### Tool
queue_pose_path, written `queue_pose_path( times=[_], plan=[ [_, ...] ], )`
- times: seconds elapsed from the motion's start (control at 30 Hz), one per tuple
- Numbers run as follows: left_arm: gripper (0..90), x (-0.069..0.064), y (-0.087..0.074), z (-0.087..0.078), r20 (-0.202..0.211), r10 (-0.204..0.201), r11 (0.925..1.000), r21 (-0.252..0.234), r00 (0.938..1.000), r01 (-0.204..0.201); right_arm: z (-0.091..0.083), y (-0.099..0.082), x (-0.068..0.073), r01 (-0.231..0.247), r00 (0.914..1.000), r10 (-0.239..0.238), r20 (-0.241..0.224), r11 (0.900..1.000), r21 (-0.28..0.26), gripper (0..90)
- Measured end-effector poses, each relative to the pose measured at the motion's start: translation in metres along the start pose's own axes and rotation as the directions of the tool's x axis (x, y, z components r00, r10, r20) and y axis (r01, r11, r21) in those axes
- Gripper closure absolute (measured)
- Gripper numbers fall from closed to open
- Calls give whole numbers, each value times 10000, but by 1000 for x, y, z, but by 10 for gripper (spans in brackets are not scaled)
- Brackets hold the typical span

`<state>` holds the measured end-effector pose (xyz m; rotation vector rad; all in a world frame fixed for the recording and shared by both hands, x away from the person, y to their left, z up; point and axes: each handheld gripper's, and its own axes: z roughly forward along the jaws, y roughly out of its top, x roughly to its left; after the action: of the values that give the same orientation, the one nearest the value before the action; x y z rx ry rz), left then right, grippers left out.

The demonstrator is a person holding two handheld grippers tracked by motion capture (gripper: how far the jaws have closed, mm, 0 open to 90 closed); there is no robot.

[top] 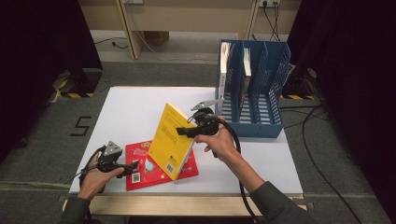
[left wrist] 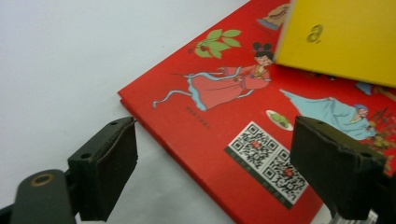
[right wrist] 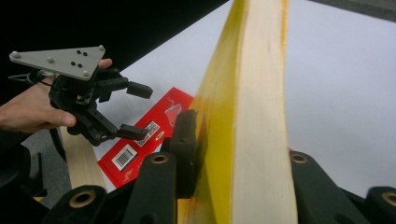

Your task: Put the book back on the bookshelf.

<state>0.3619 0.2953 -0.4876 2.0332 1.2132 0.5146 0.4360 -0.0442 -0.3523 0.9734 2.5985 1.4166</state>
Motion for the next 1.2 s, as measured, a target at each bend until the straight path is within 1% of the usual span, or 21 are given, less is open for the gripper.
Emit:
queue_pose_path(
  times=[0.1,0.27,0.33,0.47,0.57,0.63,0.73,0.8,0.9,0.97,1.07,1.17,1.2],
  plan=[
    [148,4,-1,-1,-64,-54,10000,2,10000,54,-6,6,-1,159,9998,-159,133,9999,-18,728],
    [148,11,-4,-1,-191,-270,9996,-16,9995,270,-15,10,-5,236,9992,-234,338,9997,-43,746],
    [146,13,-5,0,-185,-360,9994,-16,9992,359,-19,11,-7,272,9989,-271,375,9996,-45,753],
    [146,15,-6,-1,-164,-424,9991,-26,9990,424,-27,12,-11,371,9974,-369,621,9993,-21,756],
    [146,16,-6,-1,-171,-457,9990,-36,9988,456,-35,11,-13,422,9956,-412,837,9990,-108,757],
    [146,18,-7,-1,-164,-478,9988,-53,9987,477,-40,11,-13,575,9935,-565,991,9983,-71,756],
    [147,22,-7,-2,-335,-598,9981,-188,9977,592,-47,8,-15,627,9913,-615,1167,9980,-62,757],
    [147,26,-8,-4,-484,-812,9962,-364,9955,794,-52,6,-16,635,9900,-621,1268,9980,-71,756],
    [147,34,-11,-6,-793,-1306,9904,-556,9883,1264,-61,2,-20,568,9881,-542,1440,9983,-140,756],
    [147,38,-12,-6,-983,-1451,9886,-557,9845,1402,-67,-1,-22,647,9860,-617,1550,9978,-144,756],
    [147,41,-15,-5,-1172,-1556,9875,-454,9809,1512,-74,-6,-26,590,9837,-548,1713,9981,-191,756],
    [147,42,-16,-2,-1197,-1487,9888,-307,9816,1461,-82,-12,-28,562,9817,-521,1830,9983,-170,756],
    [147,42,-17,-1,-1188,-1458,9893,-184,9821,1447,-84,-13,-29,592,9796,-552,1933,9981,-149,756]
  ],
)
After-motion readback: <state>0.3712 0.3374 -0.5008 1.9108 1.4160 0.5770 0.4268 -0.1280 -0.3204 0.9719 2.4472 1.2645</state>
